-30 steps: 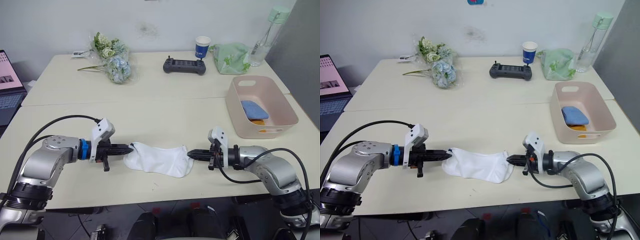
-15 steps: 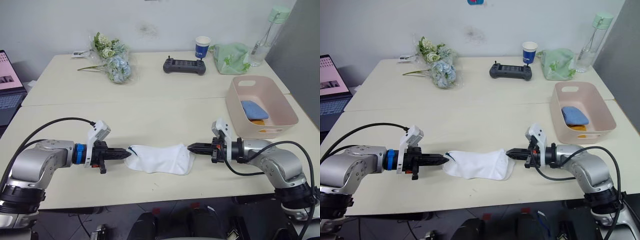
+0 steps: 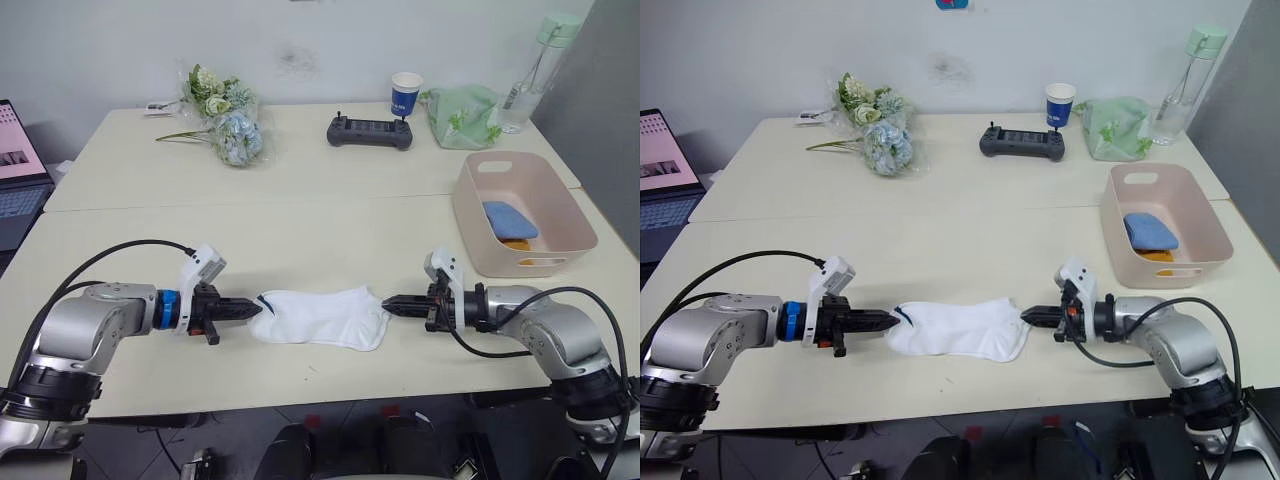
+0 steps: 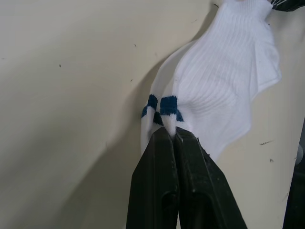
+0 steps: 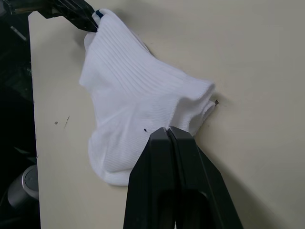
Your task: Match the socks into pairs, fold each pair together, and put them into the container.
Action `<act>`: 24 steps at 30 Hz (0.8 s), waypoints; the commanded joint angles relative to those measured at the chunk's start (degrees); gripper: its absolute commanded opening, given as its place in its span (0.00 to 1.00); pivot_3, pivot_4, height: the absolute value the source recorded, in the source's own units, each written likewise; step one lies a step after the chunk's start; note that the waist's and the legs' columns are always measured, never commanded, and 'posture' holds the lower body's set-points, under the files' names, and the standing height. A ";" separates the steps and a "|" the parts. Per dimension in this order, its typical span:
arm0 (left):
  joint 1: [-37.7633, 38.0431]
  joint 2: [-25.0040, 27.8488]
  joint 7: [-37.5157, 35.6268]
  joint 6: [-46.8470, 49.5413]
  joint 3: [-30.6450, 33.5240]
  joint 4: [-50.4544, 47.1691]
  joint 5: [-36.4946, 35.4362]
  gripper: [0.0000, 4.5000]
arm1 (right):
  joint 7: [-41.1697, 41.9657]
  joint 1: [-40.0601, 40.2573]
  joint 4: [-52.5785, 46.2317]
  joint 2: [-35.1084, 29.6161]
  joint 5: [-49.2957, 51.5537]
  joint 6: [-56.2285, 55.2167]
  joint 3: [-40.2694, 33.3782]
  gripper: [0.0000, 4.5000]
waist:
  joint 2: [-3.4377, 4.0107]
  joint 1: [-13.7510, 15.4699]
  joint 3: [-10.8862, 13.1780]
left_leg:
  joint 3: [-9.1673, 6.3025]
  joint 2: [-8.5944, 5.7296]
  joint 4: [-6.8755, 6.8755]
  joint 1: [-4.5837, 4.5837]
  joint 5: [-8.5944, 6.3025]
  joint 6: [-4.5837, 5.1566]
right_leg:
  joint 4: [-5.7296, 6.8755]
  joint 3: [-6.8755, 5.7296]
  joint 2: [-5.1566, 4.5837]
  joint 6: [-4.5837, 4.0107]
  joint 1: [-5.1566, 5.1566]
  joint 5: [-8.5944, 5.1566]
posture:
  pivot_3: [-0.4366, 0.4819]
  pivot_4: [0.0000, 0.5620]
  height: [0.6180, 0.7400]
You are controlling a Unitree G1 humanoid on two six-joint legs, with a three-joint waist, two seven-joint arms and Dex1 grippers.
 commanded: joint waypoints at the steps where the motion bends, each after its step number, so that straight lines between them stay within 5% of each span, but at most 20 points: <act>1: -1.32 -0.18 -1.00 -2.63 -0.83 0.37 1.03 0.00 | 0.47 -0.14 -3.00 -0.53 1.58 0.44 -1.61 0.00 | 0.00 0.04 0.00 | 0.00 0.00 0.00 0.00 0.00 0.00 | 0.00 0.00 0.00 0.00 0.00 0.00 | 0.48 0.27 1.00; 24: -2.04 -2.36 -1.36 -9.66 -1.44 2.72 4.61 0.00 | -0.10 -0.04 -1.84 0.13 0.10 -1.02 -0.61 0.04 | 0.00 0.05 0.00 | 0.00 0.00 0.01 0.00 0.00 0.00 | 0.00 -0.01 0.00 0.00 0.01 0.00 | 0.48 0.27 1.00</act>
